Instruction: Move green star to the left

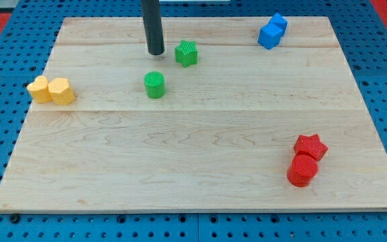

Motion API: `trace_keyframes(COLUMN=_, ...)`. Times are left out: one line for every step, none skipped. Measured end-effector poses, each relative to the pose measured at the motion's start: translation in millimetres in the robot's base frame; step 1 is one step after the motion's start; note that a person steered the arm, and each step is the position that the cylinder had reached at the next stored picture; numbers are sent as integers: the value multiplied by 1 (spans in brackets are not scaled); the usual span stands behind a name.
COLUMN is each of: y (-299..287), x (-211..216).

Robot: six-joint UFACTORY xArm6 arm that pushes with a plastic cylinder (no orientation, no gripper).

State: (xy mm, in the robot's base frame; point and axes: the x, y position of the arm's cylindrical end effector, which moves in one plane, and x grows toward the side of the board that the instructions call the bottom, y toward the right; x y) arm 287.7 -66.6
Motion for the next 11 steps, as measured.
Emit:
trace_keyframes(y=60, x=-2)
trace_keyframes(y=133, x=10)
trace_keyframes(y=149, x=16)
trace_keyframes(y=155, x=16)
trace_keyframes(y=168, x=15)
trace_keyframes(y=196, x=56)
trace_keyframes(y=148, x=69)
trace_keyframes(y=70, x=68)
trace_keyframes(y=35, x=57)
trace_keyframes(y=31, x=36)
trace_keyframes(y=65, x=24)
